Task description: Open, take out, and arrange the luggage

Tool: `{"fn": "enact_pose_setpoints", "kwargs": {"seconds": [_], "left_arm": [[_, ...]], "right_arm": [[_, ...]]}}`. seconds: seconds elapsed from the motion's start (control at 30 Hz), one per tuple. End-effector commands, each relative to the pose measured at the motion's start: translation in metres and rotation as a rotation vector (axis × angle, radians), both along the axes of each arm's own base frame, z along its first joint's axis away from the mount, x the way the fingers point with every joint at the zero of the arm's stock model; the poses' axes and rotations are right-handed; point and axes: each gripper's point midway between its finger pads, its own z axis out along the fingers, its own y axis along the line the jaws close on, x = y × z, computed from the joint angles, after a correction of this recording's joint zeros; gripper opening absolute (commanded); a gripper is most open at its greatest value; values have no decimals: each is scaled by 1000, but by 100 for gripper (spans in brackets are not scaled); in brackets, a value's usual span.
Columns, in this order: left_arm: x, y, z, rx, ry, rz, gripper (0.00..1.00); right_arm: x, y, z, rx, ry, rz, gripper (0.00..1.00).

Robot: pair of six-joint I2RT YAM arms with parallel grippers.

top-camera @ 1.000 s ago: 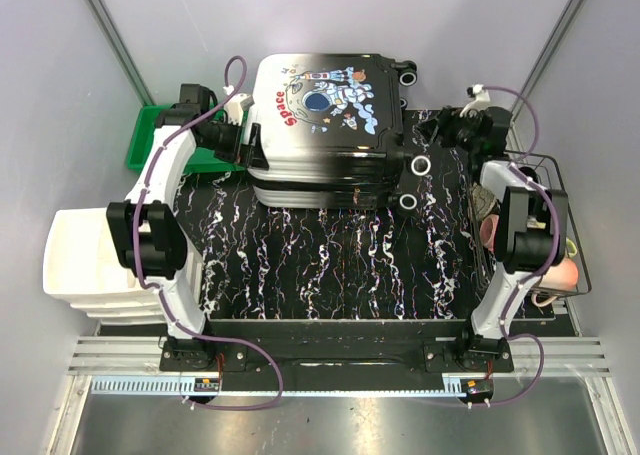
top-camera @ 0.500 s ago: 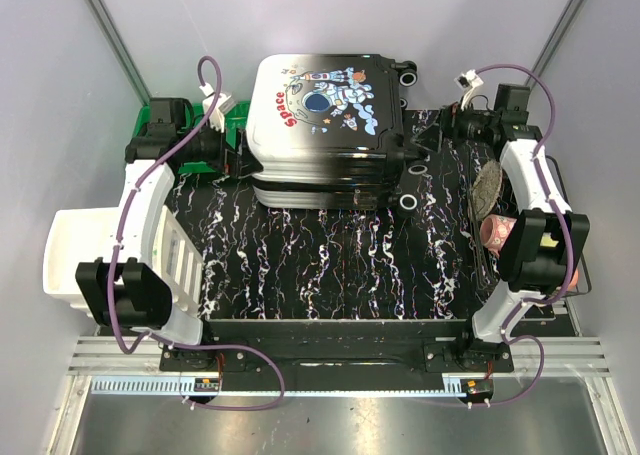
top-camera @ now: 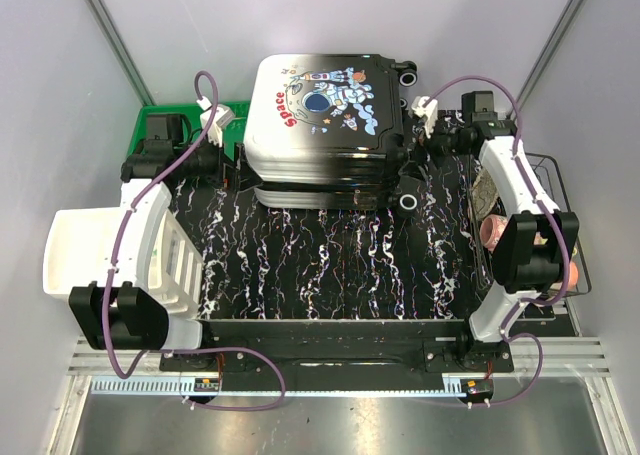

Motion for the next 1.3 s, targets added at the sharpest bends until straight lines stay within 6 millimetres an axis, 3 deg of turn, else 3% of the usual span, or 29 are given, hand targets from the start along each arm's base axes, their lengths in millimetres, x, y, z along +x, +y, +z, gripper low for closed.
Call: {"fn": "enact_pose_setpoints", "kwargs": {"seconds": [0.0,0.1,0.23,0.33,0.43,0.7,0.93,1.13,1.27], "left_arm": [[-2,0,16,-10,-69,0,99],[-2,-1,14,-18,-53,5,99],[-3,0,14,-14,-50,18,99],[-6,2,12,-8,-49,27,99],[-7,1,10,-21,-26,36,99],[13,16,-3,-32,50,164,98],[26,-5,-16,-126,114,105,98],[32,-2,-5,-100,55,96,98],[22,1,12,-49,-26,54,98]], "right_arm": [[-12,11,-3,-112,-77,127,99],[-21,17,-19,-182,-94,185,93],[-34,26,-24,-204,-67,215,62],[-53,37,-19,-197,-46,234,47],[-83,45,-23,-207,-11,248,41],[-165,61,-10,-90,189,160,41],[-226,95,13,89,386,185,44],[-244,134,36,170,346,284,57],[-247,131,58,184,306,267,78]]}}
